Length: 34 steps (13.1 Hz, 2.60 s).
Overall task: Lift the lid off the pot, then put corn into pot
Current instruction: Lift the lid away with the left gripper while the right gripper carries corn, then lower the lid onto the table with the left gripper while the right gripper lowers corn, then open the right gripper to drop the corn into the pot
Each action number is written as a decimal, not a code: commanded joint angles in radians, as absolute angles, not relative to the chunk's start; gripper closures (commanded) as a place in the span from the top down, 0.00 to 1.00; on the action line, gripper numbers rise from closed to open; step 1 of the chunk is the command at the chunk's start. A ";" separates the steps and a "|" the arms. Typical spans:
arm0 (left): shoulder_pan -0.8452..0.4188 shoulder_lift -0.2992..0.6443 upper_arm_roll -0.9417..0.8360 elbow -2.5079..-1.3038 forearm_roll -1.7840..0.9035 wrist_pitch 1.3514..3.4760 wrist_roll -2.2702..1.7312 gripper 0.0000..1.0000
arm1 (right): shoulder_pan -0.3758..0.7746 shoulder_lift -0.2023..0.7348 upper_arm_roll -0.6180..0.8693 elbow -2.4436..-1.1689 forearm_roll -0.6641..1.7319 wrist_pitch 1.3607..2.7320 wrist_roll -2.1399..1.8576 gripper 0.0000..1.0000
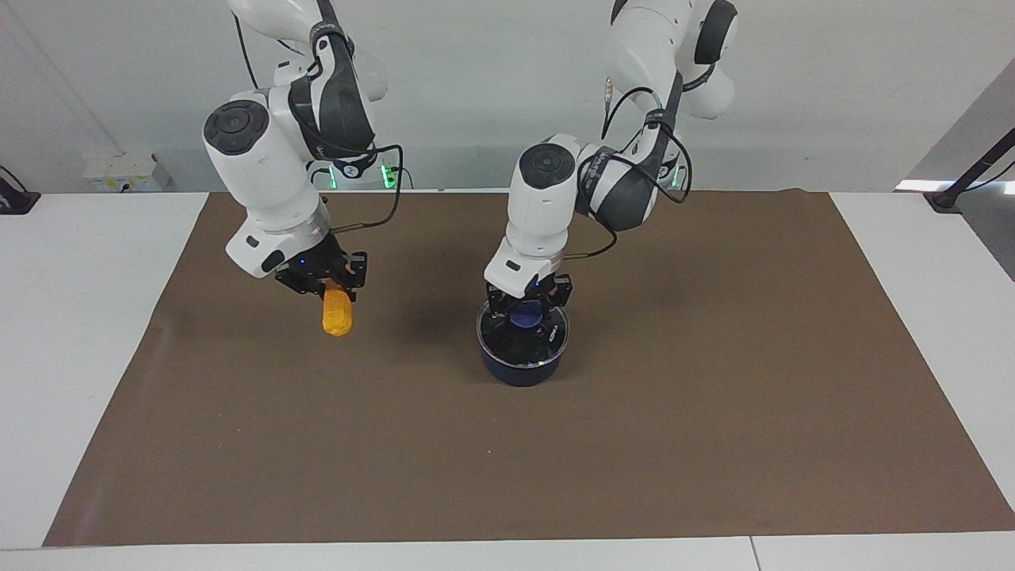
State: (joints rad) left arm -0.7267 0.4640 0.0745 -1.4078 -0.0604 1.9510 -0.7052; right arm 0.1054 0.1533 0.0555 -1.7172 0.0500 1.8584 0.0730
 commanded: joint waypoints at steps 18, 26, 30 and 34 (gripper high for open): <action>0.048 0.253 0.084 -1.930 -0.083 2.233 0.322 0.26 | 0.506 0.514 0.071 -1.552 0.069 2.208 0.574 0.00; 0.037 0.268 0.086 -1.968 -0.080 2.266 0.333 1.00 | 0.497 0.517 0.069 -1.472 0.066 2.105 0.566 1.00; 0.031 0.256 0.084 -1.814 -0.080 2.089 0.325 1.00 | 0.436 0.402 0.058 -1.536 -0.003 2.031 0.560 1.00; -0.017 0.239 0.077 -1.588 0.024 1.825 0.171 1.00 | 0.344 0.231 0.058 -1.622 -0.003 1.927 0.531 1.00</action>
